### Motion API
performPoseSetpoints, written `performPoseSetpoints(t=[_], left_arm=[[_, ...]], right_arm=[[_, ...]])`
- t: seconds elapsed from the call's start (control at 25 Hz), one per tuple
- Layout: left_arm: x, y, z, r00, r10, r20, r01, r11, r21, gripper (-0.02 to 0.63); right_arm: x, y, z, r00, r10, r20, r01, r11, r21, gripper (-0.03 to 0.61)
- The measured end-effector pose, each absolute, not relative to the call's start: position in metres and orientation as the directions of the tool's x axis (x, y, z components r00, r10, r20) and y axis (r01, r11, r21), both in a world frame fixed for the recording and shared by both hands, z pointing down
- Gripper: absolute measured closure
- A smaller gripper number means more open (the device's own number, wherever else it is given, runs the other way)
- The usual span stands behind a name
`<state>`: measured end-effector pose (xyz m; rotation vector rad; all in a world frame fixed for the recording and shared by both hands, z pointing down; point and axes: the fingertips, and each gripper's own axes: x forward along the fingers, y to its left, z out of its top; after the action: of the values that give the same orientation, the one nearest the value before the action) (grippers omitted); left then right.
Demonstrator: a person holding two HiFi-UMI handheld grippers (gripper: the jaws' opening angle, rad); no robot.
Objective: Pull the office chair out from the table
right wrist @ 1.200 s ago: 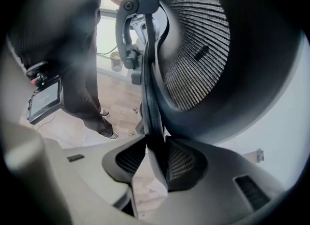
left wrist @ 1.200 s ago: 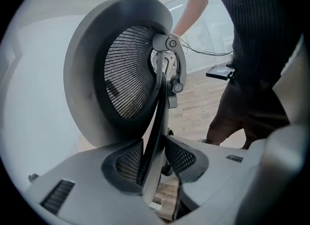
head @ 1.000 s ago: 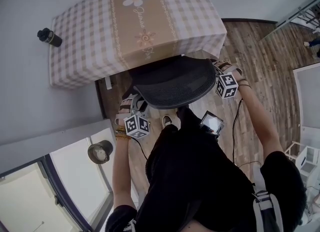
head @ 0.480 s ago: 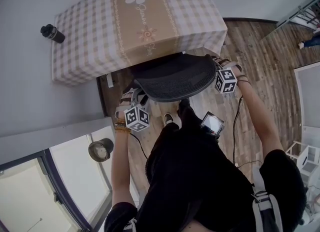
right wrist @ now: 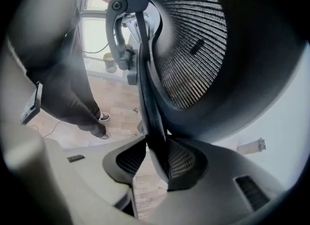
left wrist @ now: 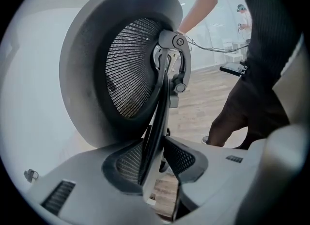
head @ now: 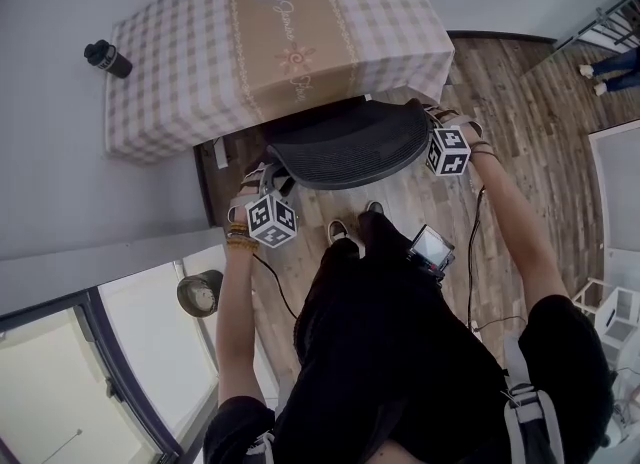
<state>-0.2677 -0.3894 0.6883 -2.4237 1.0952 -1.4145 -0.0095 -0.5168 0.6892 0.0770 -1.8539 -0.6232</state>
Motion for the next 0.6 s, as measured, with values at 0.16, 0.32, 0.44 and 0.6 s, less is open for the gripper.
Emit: performPoseSetpoints(t=[0.16,0.32,0.44,0.6], left_arm=[[-0.267,-0.388,0.69,0.293,-0.633,0.716,-0.54,-0.728,-0.423,0.469],[-0.269,-0.386,0.69,0.281,-0.63,0.724,-0.557,-0.721,-0.411,0.468],[-0.269,-0.381,0.69,0.273,-0.627,0.73,-0.569,-0.717,-0.404,0.466],[-0.269,-0.366,0.69,0.276,-0.611,0.742,-0.564,-0.728,-0.39,0.466]], right_arm=[[-0.01,-0.514,0.69,-0.369,-0.353,0.86,0.233,0.86,0.453,0.451],[-0.01,-0.511,0.69,-0.367,-0.358,0.859,0.221,0.863,0.454,0.451],[-0.01,-0.504,0.69,-0.37,-0.357,0.858,0.216,0.865,0.453,0.451],[-0.007,-0.486,0.69,-0.382,-0.349,0.856,0.217,0.867,0.45,0.451]])
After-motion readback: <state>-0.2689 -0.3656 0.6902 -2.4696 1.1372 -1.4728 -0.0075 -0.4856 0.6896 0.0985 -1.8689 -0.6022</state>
